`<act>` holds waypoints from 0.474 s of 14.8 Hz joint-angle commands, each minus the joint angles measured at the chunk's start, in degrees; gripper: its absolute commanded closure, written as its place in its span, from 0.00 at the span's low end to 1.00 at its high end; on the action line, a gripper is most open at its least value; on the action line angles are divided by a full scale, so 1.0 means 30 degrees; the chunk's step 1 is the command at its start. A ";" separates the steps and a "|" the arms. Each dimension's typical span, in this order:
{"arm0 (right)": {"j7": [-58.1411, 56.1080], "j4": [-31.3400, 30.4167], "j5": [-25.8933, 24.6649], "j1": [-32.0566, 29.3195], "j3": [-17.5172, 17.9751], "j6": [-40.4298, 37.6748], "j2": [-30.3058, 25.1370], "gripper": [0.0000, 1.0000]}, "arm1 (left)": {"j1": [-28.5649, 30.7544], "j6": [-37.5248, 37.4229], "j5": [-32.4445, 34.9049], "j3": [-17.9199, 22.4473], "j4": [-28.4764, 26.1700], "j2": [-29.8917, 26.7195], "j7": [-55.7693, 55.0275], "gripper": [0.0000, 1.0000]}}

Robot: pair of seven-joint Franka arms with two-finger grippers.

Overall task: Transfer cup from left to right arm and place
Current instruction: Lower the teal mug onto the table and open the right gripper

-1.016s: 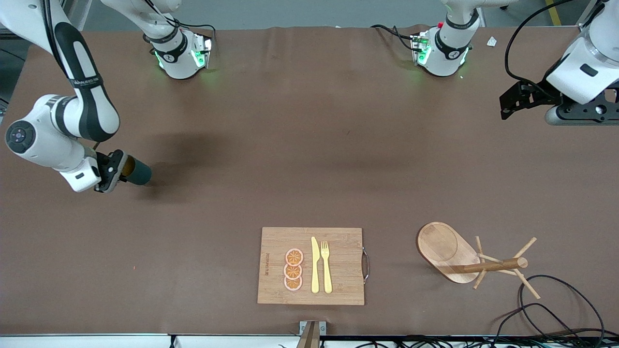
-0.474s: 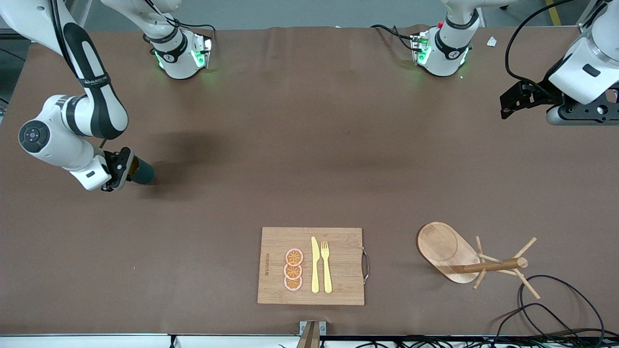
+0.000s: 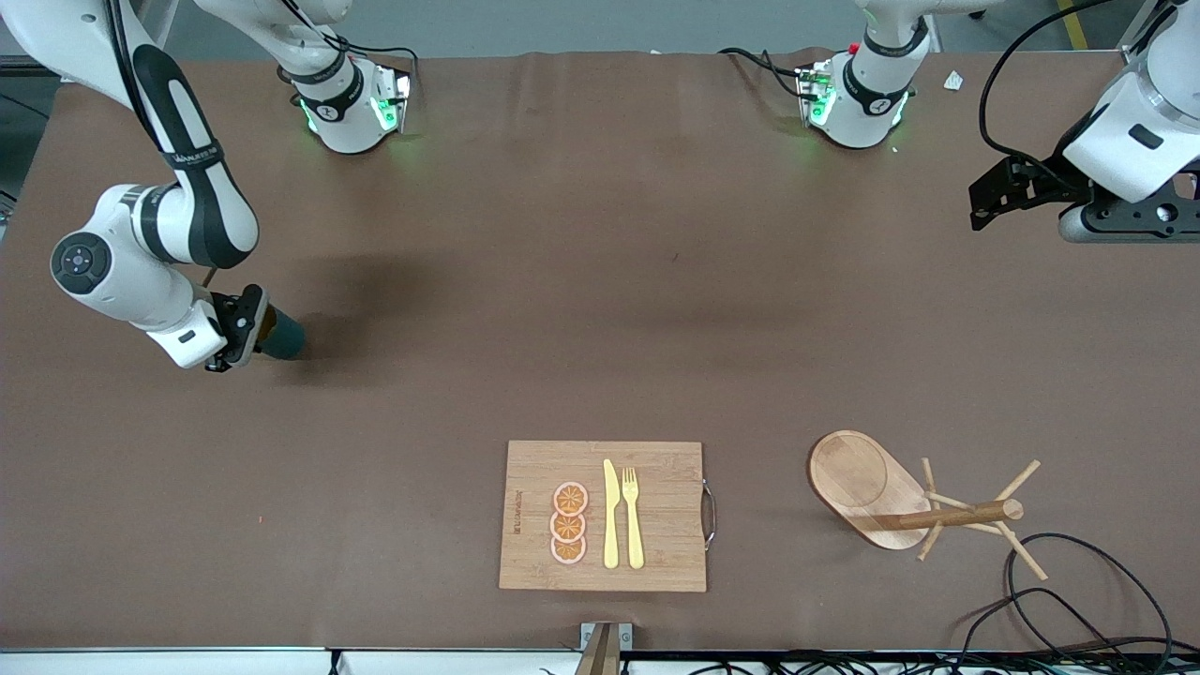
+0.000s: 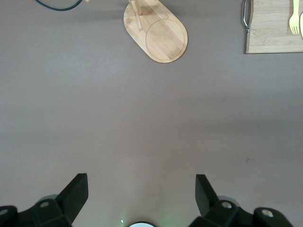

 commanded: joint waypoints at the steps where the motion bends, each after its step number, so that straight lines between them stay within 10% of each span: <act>1: -0.0161 -0.0718 -0.0265 0.0071 -0.0003 0.0204 -0.0737 0.42 | 0.0114 -0.0216 -0.0350 -0.0032 -0.0319 -0.0564 0.0115 0.00; 2: -0.0161 -0.0718 -0.0265 0.0071 -0.0003 0.0117 -0.0737 0.07 | 0.0114 -0.0216 -0.0350 -0.0090 -0.0348 -0.0593 0.0057 0.00; 7: 0.0101 -0.0193 -0.0265 0.0071 -0.0003 -0.1812 -0.1320 0.00 | 0.0114 -0.0246 -0.0350 -0.0120 -0.0553 -0.0827 0.0056 0.00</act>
